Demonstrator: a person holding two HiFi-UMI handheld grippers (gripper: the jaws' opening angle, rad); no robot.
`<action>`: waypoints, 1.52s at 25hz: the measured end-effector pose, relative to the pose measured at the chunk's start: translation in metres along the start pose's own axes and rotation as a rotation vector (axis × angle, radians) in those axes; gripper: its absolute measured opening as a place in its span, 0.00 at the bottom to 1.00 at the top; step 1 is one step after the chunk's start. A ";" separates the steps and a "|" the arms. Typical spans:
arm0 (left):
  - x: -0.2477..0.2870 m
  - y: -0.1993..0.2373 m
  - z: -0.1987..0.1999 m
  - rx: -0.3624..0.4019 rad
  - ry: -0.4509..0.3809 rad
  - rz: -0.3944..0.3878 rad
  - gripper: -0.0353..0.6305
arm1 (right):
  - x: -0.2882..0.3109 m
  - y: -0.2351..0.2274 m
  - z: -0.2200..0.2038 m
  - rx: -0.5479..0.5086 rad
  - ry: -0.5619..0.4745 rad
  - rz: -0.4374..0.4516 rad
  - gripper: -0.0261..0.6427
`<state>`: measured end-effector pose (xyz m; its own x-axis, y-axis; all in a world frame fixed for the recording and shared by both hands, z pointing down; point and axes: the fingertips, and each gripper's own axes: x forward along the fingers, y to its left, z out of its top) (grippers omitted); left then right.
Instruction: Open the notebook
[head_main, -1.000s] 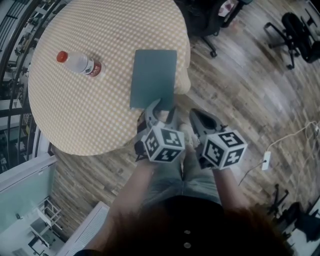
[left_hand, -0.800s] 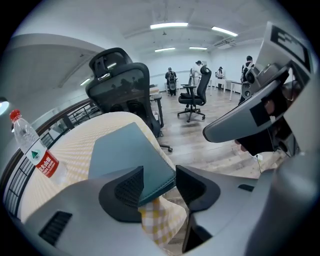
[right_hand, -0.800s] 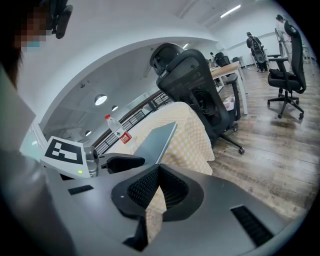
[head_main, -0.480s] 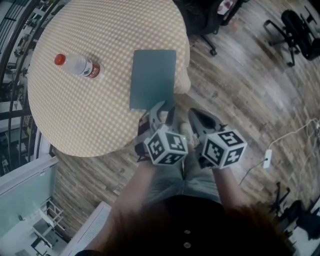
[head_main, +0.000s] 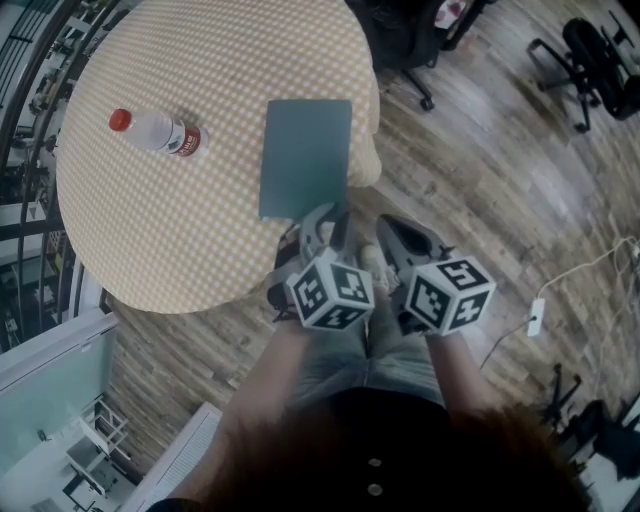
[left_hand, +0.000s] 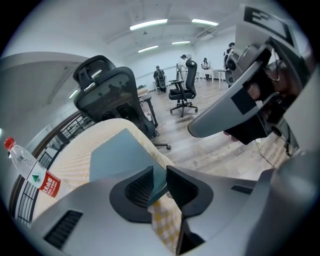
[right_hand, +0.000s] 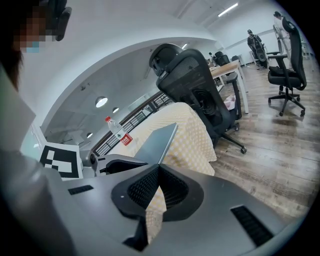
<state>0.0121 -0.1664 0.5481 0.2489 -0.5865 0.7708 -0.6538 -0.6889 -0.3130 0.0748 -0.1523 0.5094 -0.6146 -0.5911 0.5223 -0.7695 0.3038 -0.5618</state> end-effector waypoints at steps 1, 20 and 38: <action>0.000 0.000 0.000 -0.007 -0.004 -0.008 0.19 | 0.000 0.000 0.001 0.001 -0.001 0.002 0.06; -0.018 0.011 0.009 -0.155 -0.110 -0.088 0.11 | 0.011 0.020 0.014 -0.017 -0.010 0.054 0.06; -0.058 0.040 0.027 -0.302 -0.248 -0.027 0.10 | 0.012 0.044 0.034 -0.081 -0.021 0.112 0.06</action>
<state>-0.0096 -0.1714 0.4759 0.4100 -0.6804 0.6075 -0.8163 -0.5708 -0.0883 0.0394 -0.1716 0.4695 -0.6944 -0.5654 0.4451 -0.7082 0.4273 -0.5620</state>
